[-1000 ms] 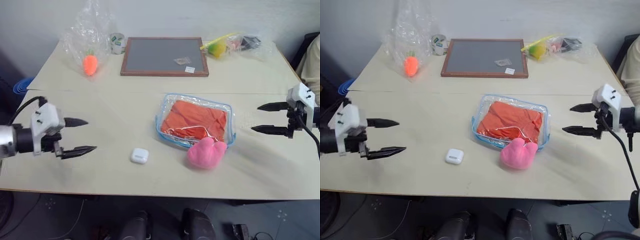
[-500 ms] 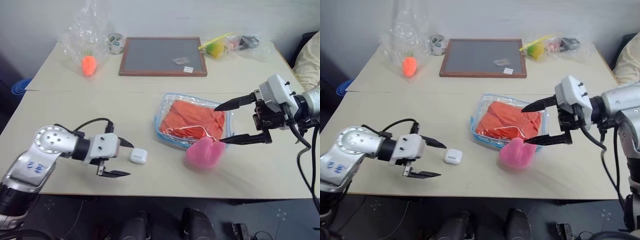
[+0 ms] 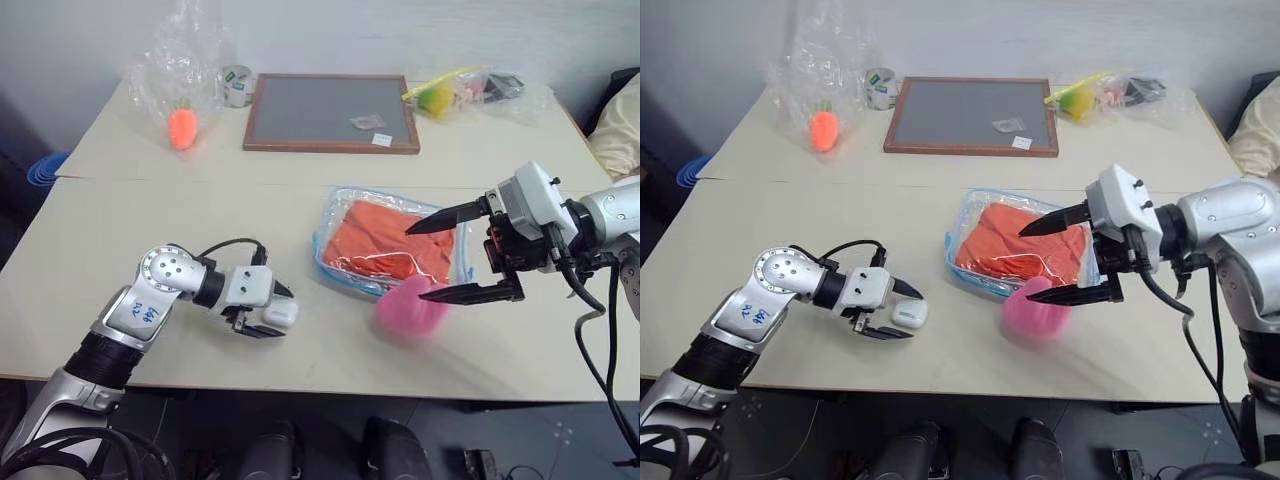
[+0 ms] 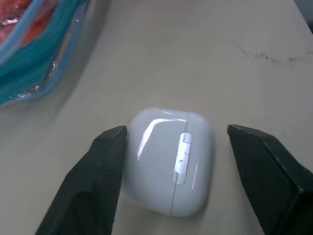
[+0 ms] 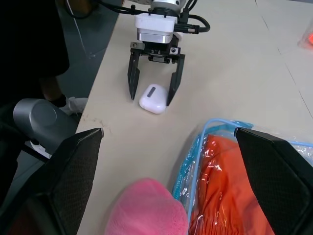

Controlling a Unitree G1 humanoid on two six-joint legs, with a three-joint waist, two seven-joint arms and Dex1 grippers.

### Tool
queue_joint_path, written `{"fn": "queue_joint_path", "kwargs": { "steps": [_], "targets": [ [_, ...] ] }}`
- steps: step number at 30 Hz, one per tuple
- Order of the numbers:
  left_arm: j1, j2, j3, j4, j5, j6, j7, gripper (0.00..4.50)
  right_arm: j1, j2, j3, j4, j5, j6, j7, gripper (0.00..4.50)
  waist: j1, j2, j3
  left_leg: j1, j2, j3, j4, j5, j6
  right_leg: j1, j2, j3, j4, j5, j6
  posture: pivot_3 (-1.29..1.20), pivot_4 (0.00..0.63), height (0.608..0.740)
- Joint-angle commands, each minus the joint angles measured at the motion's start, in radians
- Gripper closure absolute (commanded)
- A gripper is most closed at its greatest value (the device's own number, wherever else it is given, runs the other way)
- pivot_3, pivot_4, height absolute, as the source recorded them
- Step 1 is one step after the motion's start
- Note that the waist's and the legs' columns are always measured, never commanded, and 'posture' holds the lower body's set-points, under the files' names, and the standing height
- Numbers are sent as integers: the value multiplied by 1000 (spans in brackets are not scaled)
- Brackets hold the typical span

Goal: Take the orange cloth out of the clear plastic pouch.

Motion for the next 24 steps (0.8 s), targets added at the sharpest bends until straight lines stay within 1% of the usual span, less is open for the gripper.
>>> {"fn": "queue_joint_path", "kwargs": {
  "steps": [1,2,4,5,8,11,14,17,19,21,24],
  "targets": [
    [11,7,0,3,3,8,-24,2184,-8,-6,-36,-30,19,-11,-13,0,0,0,0,0,0,0,0,0,0,0,0,0,0,0,0,0,150,740],
    [14,6,0,2,5,11,-25,2317,-10,-7,-37,-31,23,-9,-15,0,0,-1,-1,0,0,0,1,0,0,0,0,0,0,0,0,0,150,740],
    [28,16,-7,-15,12,31,-32,2850,-18,-4,-36,-30,28,-7,-20,0,0,-1,-1,1,0,0,1,0,0,1,0,0,1,0,0,0,150,740],
    [41,24,-5,-33,14,45,-31,3048,-19,-3,-36,-33,32,-4,-24,0,0,-1,-1,1,0,0,2,0,0,1,0,1,2,0,0,0,150,740],
    [86,39,33,-84,8,61,5,3048,-21,-1,-29,-32,41,-3,-20,0,-3,-1,-1,2,1,0,3,0,0,1,0,2,3,0,0,0,150,740],
    [139,61,95,-125,-13,90,42,3048,-36,7,-5,-2,15,-27,-14,0,-10,-1,-1,2,2,0,3,-1,0,1,1,2,3,0,-1,0,150,740],
    [162,47,135,-149,-38,128,87,3048,-55,18,2,17,14,-24,-17,0,-13,-1,-1,2,2,0,3,-1,-1,1,1,2,3,0,-1,0,150,740],
    [169,43,164,-202,-95,177,81,2476,-61,23,13,29,10,-29,-11,0,-14,-1,-1,2,2,0,4,-1,0,1,1,2,4,0,-1,0,150,740],
    [171,50,171,-230,-104,184,80,1909,-60,27,23,40,-1,-40,-2,0,-10,-1,-1,1,2,0,6,-2,0,1,1,2,3,0,-1,0,150,740],
    [166,61,165,-232,-90,171,75,1329,-68,36,35,54,-14,-49,0,0,-9,-1,-1,0,2,0,8,-4,1,1,1,2,3,0,-1,0,150,740],
    [129,61,137,-174,-15,82,97,381,-90,50,44,69,-24,-48,-1,0,-9,-1,-1,0,2,1,10,-5,1,1,1,3,3,0,-1,0,150,740]
  ]
}}
